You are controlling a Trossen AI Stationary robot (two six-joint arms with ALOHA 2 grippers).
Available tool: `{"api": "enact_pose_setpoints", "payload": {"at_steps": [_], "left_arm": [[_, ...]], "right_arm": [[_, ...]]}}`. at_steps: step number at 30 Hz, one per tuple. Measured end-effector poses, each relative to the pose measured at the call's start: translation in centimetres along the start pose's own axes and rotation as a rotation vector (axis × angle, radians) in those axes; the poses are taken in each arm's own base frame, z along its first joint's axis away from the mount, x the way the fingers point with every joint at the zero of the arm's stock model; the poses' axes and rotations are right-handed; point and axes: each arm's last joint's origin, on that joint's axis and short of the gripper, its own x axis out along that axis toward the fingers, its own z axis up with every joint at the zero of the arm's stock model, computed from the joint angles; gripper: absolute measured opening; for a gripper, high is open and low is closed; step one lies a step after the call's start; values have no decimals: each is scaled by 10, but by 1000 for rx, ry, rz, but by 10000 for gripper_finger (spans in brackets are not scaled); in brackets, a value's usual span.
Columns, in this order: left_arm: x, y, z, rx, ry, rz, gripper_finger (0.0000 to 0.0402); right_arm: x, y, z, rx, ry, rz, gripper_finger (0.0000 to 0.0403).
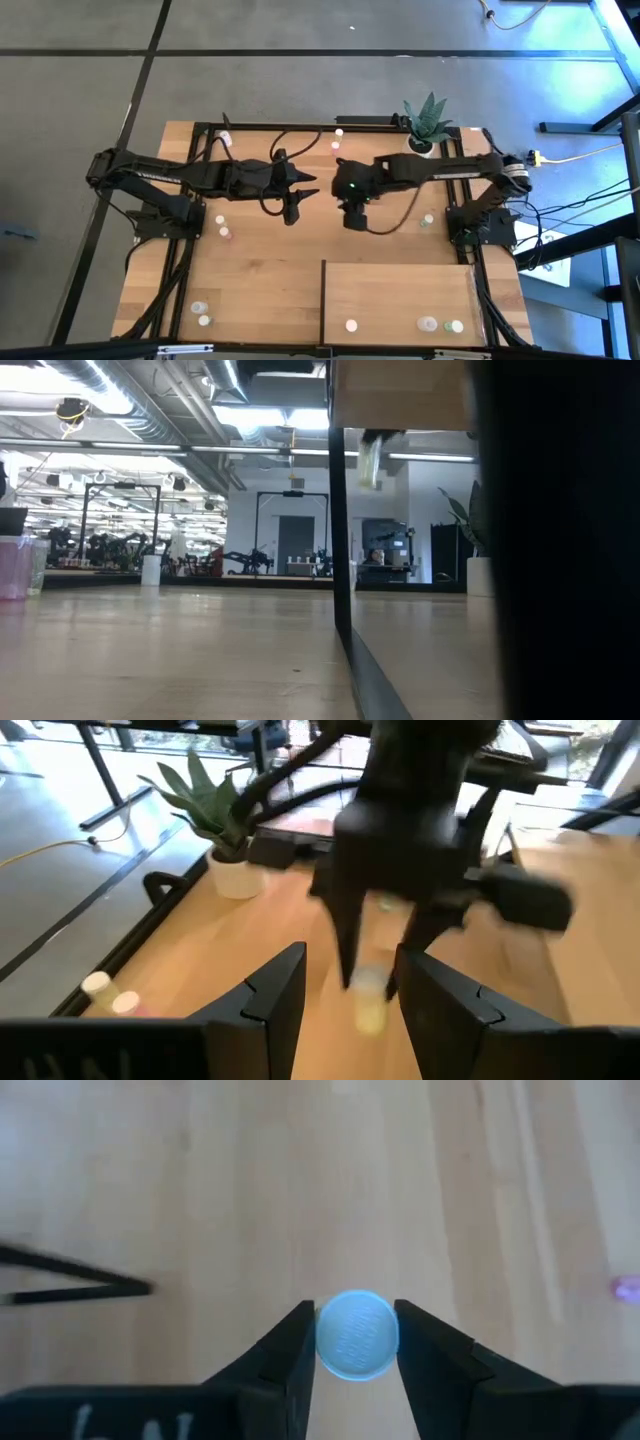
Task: Pick and place medicine bottles onto shelf by color
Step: Put the bottom yellow pill bottle on the shelf
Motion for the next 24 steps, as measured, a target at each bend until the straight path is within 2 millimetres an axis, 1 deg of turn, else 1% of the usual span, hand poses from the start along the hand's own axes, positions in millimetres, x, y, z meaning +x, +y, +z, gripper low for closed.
{"api": "enact_pose_setpoints", "payload": {"at_steps": [4,8,11,14,19,24], "left_arm": [[-8,-8,1,7,-12,-35,147],[-14,-17,1,18,-15,-72,147],[-18,-26,0,25,-23,-106,147],[-22,-35,-1,36,-21,-149,147],[-29,-51,-2,36,-48,-212,147],[-34,-71,-3,37,-83,-285,147]], "right_arm": [[-30,20,-3,36,-49,17,125],[-60,38,-9,45,-56,-38,125],[-84,52,-10,14,-89,-33,125],[-104,68,-10,-53,-102,2,124],[-130,94,-15,-208,-118,90,124],[-143,119,-23,-355,-126,218,124]]}}
